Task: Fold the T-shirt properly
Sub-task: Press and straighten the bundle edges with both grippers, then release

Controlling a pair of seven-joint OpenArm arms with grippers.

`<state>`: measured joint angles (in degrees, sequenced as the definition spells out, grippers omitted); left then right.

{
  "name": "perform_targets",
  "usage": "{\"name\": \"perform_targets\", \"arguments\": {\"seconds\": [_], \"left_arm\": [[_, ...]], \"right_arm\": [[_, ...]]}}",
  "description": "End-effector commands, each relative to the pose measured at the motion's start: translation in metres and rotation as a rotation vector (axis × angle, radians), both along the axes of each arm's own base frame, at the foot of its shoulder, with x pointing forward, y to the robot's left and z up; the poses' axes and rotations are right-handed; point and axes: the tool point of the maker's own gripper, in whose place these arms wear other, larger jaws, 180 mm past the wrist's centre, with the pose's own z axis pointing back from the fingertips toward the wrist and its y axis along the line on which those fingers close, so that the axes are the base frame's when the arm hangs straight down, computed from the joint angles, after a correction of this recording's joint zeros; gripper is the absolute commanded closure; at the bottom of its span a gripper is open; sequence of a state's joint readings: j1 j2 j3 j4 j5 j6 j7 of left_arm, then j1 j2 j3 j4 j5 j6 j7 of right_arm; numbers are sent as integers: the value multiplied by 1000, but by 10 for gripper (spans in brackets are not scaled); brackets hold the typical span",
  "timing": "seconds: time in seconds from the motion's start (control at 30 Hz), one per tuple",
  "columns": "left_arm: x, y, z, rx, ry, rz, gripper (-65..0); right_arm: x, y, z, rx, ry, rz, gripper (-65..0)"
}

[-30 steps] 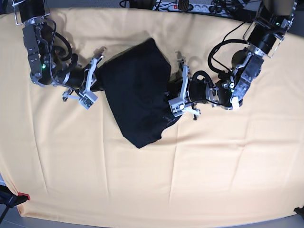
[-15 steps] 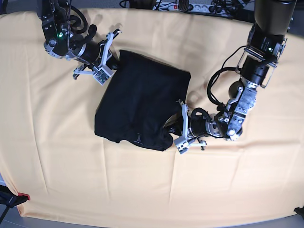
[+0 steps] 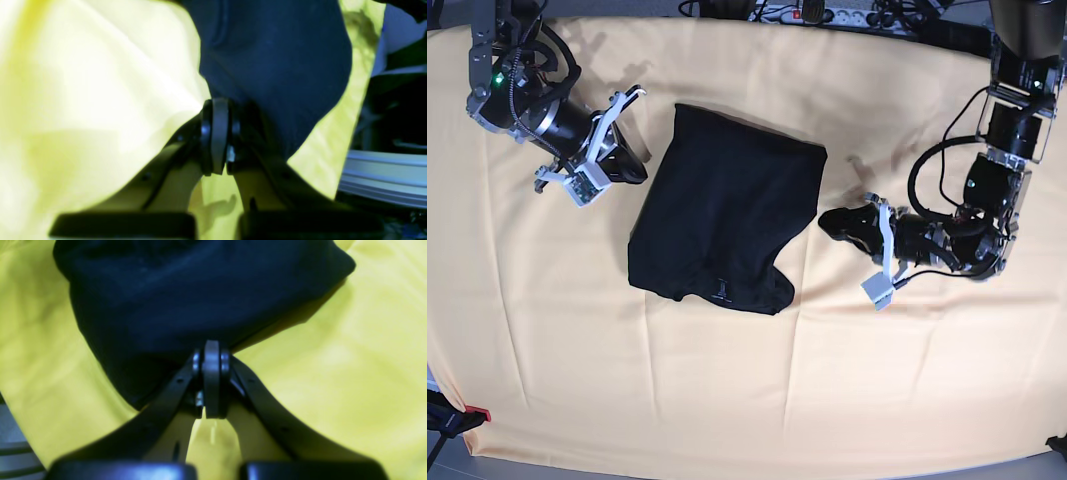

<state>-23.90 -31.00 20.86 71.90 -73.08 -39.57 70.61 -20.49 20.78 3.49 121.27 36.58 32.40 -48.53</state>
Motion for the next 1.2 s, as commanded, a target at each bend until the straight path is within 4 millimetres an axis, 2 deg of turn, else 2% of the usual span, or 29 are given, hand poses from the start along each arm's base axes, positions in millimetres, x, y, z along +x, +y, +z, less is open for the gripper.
{"name": "perform_targets", "arguments": {"seconds": [0.0, 0.13, 0.27, 0.47, 0.57, 0.63, 0.77, 0.93, 1.07, 1.17], "left_arm": [[-1, 1, 3, -11, -8, -1, 0], [-25, -4, -23, -5, 65, 18, 0], [-41, -23, -30, -51, 106, 1, 0], [-78, -70, -21, -156, 134, -101, 0], [-102, -95, -5, -191, 115, -198, 0], [-113, -101, 5, -190, 75, -253, 0], [-114, -91, 2, -102, -2, -290, 0], [-100, -55, -16, 75, -46, -283, 0], [-81, -20, -21, 192, -116, -255, 0], [-59, -7, -18, 218, -212, -193, 0]], "right_arm": [[3, 3, 12, 25, -38, 10, 0], [4, 4, 12, 28, -43, 9, 0], [5, 4, 13, 28, -45, 9, 0], [5, 4, 13, 27, -46, 9, 0], [5, 4, 13, 30, -49, 9, 0], [5, 4, 14, 32, -50, 9, 0], [5, 4, 13, 28, -47, 8, 0], [5, 4, 13, 30, -43, 5, 0], [0, 3, 10, -4, -20, 15, 0], [-11, 4, 6, -16, 5, 27, 0]]}}
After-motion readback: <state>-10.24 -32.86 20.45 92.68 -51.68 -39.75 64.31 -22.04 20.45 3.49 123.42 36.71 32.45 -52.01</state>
